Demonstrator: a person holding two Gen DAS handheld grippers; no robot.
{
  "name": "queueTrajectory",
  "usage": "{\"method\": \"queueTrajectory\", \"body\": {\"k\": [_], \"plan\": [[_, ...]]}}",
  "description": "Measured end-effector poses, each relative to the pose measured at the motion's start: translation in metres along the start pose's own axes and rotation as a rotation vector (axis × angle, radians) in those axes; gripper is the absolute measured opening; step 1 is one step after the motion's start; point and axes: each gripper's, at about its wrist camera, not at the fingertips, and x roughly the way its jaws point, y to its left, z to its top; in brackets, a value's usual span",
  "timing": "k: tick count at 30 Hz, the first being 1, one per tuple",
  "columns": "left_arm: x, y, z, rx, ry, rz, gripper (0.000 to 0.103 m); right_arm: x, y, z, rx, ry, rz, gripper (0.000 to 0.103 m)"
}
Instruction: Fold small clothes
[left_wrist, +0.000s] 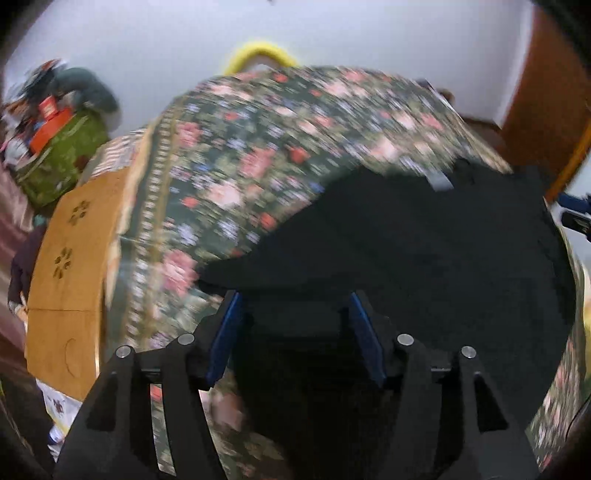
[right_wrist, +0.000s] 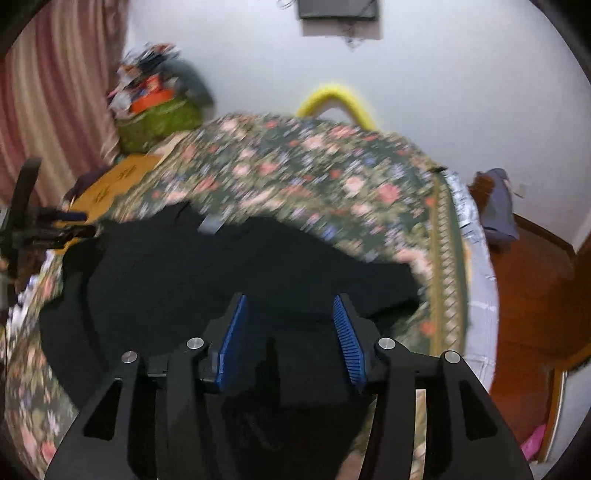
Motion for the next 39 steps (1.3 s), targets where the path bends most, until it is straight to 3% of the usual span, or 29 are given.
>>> {"method": "queueTrajectory", "body": {"k": [4, 7, 10, 13, 15, 19, 24, 28, 30, 39], "plan": [[0.022, -0.027, -0.004, 0.035, 0.057, -0.004, 0.06, 0.027, 0.008, -0.014, -0.001, 0.075, 0.016, 0.044], [0.029, -0.027, 0.006, 0.02, 0.05, -0.005, 0.062, 0.05, 0.003, -0.014, 0.036, 0.111, 0.027, 0.044], [0.044, -0.023, 0.03, 0.012, 0.075, -0.02, 0.062, 0.066, -0.005, 0.004, 0.06, 0.131, 0.035, 0.045], [0.048, -0.017, 0.056, 0.015, 0.043, 0.031, 0.066, 0.08, -0.008, 0.029, 0.054, 0.144, -0.003, 0.045], [0.043, -0.005, 0.078, -0.035, -0.004, 0.152, 0.063, 0.076, -0.007, 0.043, 0.067, 0.096, -0.055, 0.044], [0.014, 0.029, 0.093, -0.181, -0.092, 0.185, 0.063, 0.046, -0.012, 0.062, 0.12, -0.062, -0.113, 0.045], [-0.014, 0.033, 0.064, -0.159, -0.102, 0.15, 0.063, 0.016, -0.012, 0.052, 0.115, -0.092, -0.108, 0.048], [-0.029, 0.03, 0.027, -0.124, -0.045, 0.1, 0.064, -0.002, -0.006, 0.028, 0.092, -0.039, -0.108, 0.053], [-0.032, 0.027, 0.01, -0.12, -0.023, 0.09, 0.07, -0.012, -0.003, 0.013, 0.093, -0.016, -0.097, 0.057], [-0.034, 0.02, -0.085, -0.184, 0.132, -0.02, 0.075, -0.051, 0.009, -0.06, 0.135, 0.048, -0.079, 0.064]]}}
